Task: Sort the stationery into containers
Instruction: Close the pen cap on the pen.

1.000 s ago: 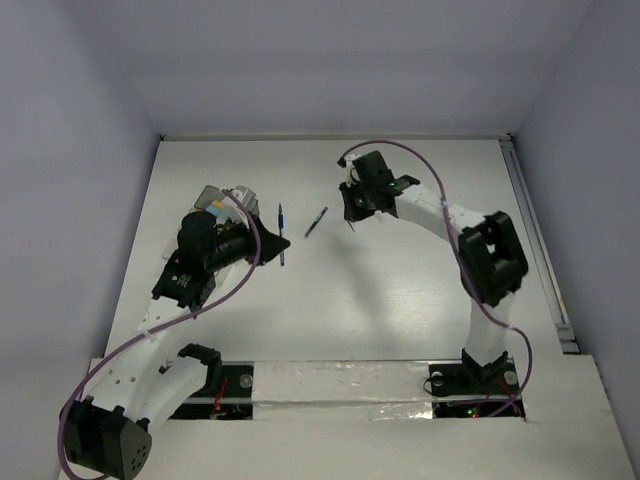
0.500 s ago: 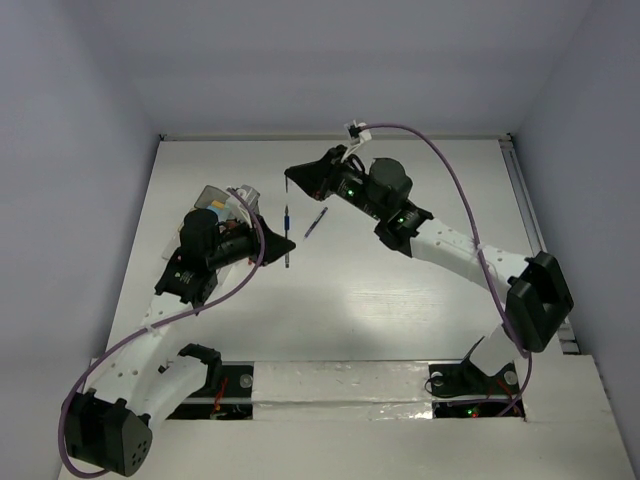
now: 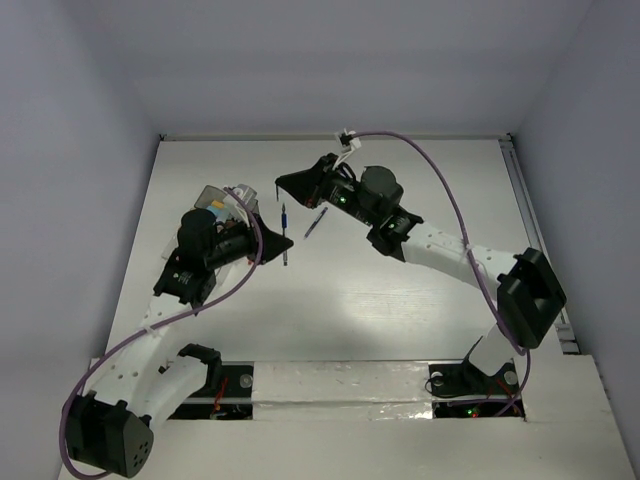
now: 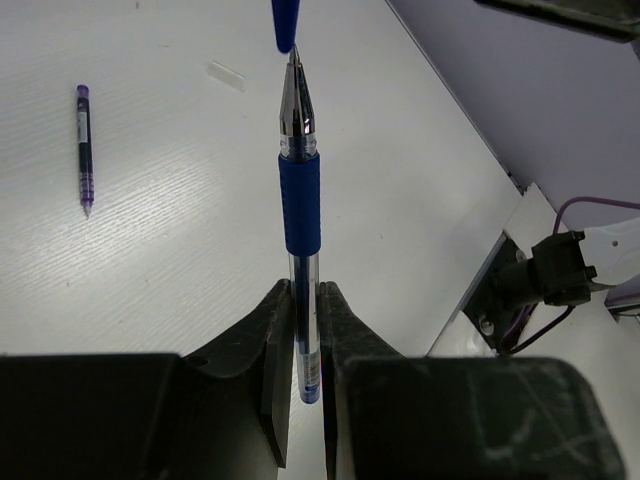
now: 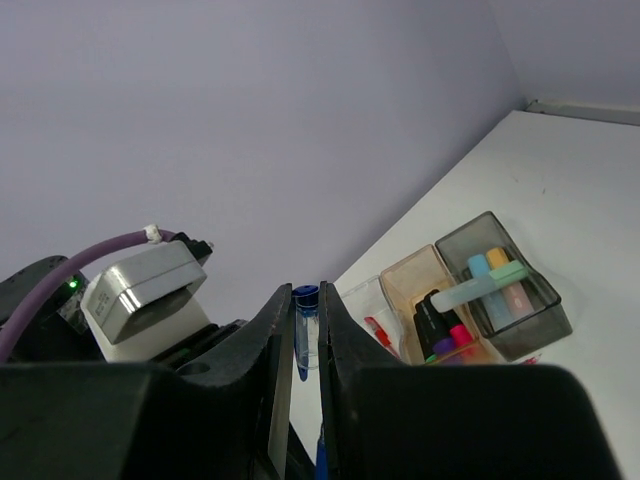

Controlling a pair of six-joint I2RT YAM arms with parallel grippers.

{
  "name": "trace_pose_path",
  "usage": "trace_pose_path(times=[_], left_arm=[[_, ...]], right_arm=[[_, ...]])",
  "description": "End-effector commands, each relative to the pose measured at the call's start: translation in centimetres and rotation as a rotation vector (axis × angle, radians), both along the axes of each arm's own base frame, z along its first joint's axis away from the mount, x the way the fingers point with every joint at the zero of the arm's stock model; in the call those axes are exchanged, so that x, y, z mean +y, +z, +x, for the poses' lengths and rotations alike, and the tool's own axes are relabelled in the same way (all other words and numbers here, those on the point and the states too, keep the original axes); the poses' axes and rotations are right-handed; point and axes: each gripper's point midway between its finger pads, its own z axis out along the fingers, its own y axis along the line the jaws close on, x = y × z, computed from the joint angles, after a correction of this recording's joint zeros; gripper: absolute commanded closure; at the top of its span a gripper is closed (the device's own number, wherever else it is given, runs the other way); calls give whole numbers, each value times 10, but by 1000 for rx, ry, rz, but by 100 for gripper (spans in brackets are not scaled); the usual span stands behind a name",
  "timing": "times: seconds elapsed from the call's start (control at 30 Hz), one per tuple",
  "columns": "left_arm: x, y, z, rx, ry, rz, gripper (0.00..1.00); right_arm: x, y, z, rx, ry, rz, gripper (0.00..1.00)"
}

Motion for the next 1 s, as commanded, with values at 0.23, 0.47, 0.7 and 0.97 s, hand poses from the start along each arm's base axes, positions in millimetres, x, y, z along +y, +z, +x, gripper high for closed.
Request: trace_pose_path(times=[0.23, 0.47, 0.7, 0.97], left_arm=[[3, 18, 2, -77, 13, -25, 100], [6, 19, 4, -80, 27, -27, 100], [11, 22, 7, -91, 56, -32, 100], [13, 25, 8, -99, 63, -39, 100]], right_arm=[[2, 2, -11, -29, 14, 34, 100], [1, 1, -13, -28, 22, 34, 100], [7, -16, -29, 4, 70, 19, 100], [10, -48, -47, 41, 93, -39, 100]])
